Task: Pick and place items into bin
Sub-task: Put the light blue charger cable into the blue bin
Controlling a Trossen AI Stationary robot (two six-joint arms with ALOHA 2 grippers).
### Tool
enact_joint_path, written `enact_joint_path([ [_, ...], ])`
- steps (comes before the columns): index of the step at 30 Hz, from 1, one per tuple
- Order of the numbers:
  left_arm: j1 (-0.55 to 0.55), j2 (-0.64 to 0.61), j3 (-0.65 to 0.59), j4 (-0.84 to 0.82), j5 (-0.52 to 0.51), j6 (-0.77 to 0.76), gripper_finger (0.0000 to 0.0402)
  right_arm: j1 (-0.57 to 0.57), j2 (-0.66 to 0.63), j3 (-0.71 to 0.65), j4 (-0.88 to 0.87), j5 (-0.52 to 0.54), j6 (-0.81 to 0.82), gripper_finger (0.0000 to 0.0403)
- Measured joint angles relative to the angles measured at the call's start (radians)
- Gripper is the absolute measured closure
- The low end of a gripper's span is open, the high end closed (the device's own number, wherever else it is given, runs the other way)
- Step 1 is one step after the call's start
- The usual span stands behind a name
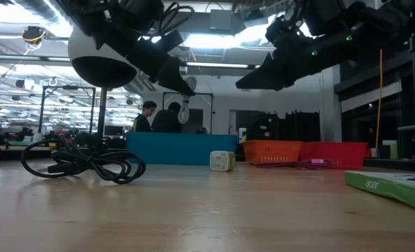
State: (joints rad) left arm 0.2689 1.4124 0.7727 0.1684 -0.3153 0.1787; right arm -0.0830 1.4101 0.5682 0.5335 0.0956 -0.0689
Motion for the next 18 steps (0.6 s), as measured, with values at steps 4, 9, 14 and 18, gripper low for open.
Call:
enact_joint_path([
  [4, 0.029, 0.0, 0.0, -0.013, -0.007, 0.002, 0.0388, 0.0, 0.0, 0.0, -0.011, 0.0, 0.025, 0.0401],
  [9, 0.065, 0.0, 0.013, -0.046, -0.007, 0.006, 0.0388, 0.0, 0.001, 0.0, -0.037, 0.0, 0.061, 0.0401],
  [14, 0.085, 0.0, 0.024, -0.09, -0.007, 0.0, 0.0388, 0.002, 0.008, 0.0, -0.038, -0.001, 0.068, 0.0401],
  [18, 0.101, 0.0, 0.025, -0.111, -0.006, 0.0, 0.0388, 0.002, 0.013, 0.0, -0.04, -0.001, 0.082, 0.0402],
])
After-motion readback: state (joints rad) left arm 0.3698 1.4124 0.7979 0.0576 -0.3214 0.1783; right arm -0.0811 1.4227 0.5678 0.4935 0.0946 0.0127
